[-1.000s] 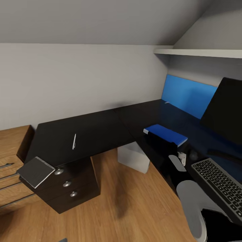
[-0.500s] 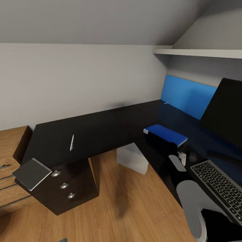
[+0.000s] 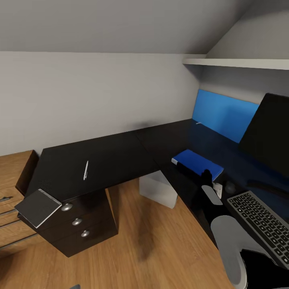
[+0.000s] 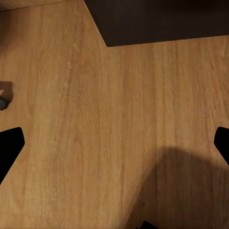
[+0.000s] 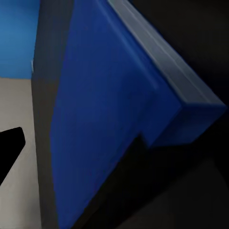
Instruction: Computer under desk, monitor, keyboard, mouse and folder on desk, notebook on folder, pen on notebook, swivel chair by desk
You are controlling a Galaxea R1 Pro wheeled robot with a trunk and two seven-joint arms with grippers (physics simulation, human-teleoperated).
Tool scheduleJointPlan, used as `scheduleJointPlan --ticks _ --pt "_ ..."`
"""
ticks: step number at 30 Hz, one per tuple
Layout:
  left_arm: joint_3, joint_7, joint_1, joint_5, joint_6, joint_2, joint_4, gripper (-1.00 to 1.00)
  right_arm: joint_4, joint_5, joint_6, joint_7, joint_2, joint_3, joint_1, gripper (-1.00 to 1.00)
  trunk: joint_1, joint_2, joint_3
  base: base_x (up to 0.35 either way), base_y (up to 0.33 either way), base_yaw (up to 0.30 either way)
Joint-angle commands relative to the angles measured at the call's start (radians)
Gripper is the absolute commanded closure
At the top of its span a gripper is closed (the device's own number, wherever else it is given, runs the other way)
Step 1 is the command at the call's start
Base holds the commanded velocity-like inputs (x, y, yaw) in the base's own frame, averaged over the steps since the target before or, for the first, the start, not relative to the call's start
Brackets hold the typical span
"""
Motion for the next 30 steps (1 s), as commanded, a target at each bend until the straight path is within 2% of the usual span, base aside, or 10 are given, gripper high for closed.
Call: scheduleJointPlan --ticks 1,7,14,28,30 --pt "-0.002 0.000 0.000 0.011 -0.005 0.000 0.000 -1.00 -0.001 -0.012 -0.004 -0.002 0.001 -0.003 0.000 -1.00 0.000 0.000 -0.001 0.000 0.000 0.000" --pt "-0.002 0.000 0.000 0.011 -0.005 0.001 0.000 -1.00 -0.001 -0.012 -0.004 -0.002 0.001 -0.003 0.000 -1.00 0.000 0.000 -0.001 -0.012 0.000 0.000" --pt "-0.002 0.000 0.000 0.011 -0.005 0.001 0.000 -1.00 -0.001 -0.012 -0.004 -0.002 0.001 -0.003 0.000 -1.00 0.000 0.000 -0.001 -0.166 0.000 0.000" --pt "-0.002 0.000 0.000 0.011 -0.005 0.000 0.000 -1.00 -0.002 -0.011 -0.004 0.000 0.002 0.003 0.000 -1.00 0.000 0.000 -0.001 -0.009 0.000 0.000" --pt "-0.002 0.000 0.000 0.011 -0.005 0.000 0.000 -1.00 -0.002 -0.011 -0.004 0.001 0.002 0.003 0.000 -1.00 -0.008 0.014 0.005 0.000 0.000 0.000"
